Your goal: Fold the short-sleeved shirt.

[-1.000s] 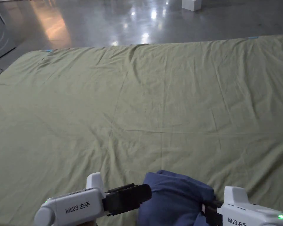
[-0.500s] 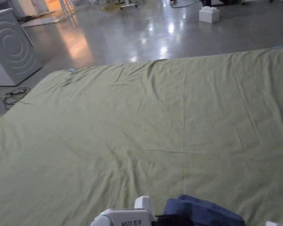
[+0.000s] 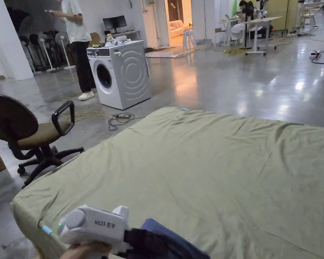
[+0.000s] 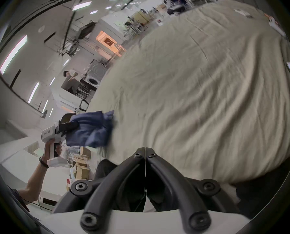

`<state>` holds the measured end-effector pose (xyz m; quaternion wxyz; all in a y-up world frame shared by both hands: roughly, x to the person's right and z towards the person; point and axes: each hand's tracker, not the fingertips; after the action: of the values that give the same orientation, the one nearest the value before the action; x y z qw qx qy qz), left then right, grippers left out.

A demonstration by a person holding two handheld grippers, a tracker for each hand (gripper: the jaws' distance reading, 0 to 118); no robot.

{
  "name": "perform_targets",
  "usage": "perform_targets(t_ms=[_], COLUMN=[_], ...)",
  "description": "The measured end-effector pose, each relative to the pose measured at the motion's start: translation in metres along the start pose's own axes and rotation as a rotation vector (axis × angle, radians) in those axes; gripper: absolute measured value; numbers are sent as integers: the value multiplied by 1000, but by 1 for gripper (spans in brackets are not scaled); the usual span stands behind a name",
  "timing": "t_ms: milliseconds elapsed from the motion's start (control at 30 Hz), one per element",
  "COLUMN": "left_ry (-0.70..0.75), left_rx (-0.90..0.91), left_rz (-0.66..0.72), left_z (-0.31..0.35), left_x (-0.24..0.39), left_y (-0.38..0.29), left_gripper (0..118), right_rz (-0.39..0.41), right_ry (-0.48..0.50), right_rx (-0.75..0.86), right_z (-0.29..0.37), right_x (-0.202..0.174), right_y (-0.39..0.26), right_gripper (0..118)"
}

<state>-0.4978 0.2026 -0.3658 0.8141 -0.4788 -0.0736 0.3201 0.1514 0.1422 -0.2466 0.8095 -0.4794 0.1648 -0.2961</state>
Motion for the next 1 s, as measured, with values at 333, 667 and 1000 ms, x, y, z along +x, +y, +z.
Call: perform_targets(t_ms=[333,667,1000], left_ry=[239,576,64], left_rx=[65,163,671], left_rz=[24,-448,-606], left_z=[-60,9,89], left_x=[-53,13,180], left_y=[19,12,-112], left_gripper=[48,92,90], right_rz=[-123,78,202], right_ry=[148,59,37], right_rx=[102,182,468], right_z=[11,52,117], right_x=[15,4,-32], right_y=[-26,-20,26], right_gripper=[1,1,1])
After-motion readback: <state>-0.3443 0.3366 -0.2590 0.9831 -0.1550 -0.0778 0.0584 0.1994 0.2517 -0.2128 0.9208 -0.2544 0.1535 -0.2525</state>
